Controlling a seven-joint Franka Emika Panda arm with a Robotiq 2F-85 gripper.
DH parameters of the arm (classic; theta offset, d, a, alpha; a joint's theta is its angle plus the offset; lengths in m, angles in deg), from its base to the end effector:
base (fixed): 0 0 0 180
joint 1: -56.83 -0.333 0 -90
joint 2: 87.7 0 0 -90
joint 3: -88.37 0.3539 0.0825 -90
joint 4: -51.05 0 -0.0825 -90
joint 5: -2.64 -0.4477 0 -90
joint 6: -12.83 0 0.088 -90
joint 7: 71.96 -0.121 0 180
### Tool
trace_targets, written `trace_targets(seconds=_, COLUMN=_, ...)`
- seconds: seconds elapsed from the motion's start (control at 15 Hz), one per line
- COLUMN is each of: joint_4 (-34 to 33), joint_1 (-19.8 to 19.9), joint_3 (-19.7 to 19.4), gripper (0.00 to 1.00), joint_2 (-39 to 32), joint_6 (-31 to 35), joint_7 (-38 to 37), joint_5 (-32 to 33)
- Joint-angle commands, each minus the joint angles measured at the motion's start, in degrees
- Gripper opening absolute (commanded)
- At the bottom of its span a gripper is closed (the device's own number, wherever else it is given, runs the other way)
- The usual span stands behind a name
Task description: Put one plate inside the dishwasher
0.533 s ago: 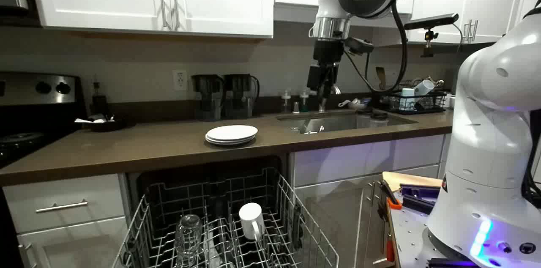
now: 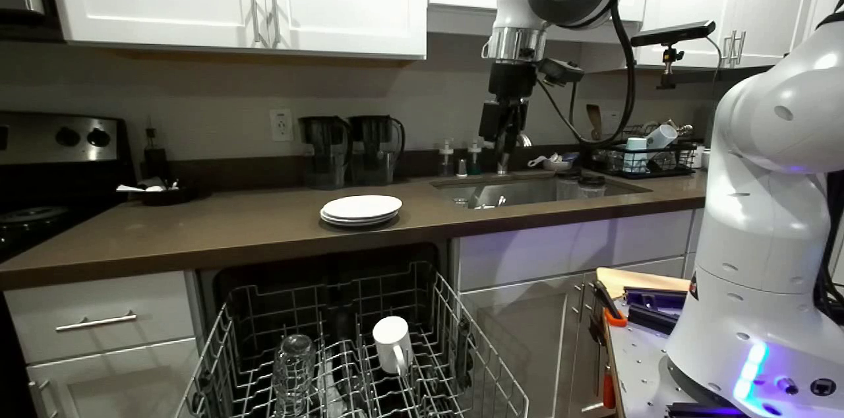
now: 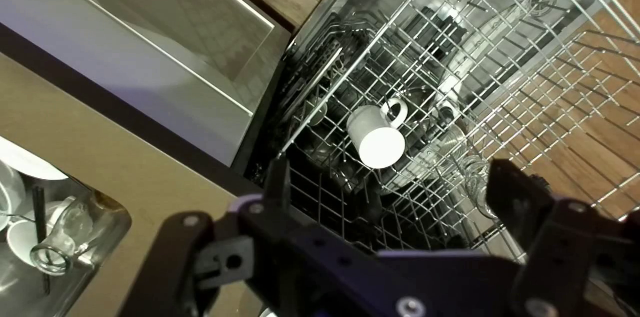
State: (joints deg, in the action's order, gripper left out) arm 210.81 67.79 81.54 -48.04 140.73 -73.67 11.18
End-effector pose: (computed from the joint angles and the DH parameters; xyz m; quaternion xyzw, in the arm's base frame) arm 0.3526 -0.1140 0.3955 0.9906 -0.1167 0.0641 0.0322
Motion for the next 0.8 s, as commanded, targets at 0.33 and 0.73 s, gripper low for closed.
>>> trace_targets(seconds=0.33, joint_4=-8.74, joint_1=0.38, joint_3=3.66, gripper=1.0, joint_2=-8.0, joint_6=-0.53, joint_7=0.79, joint_5=5.63)
trace_targets(seconds=0.73, joint_4=-23.08, joint_1=-1.49, joint_3=6.39, gripper=1.0, joint_2=-23.62, joint_6=0.78, joint_7=3.27, joint_5=16.02)
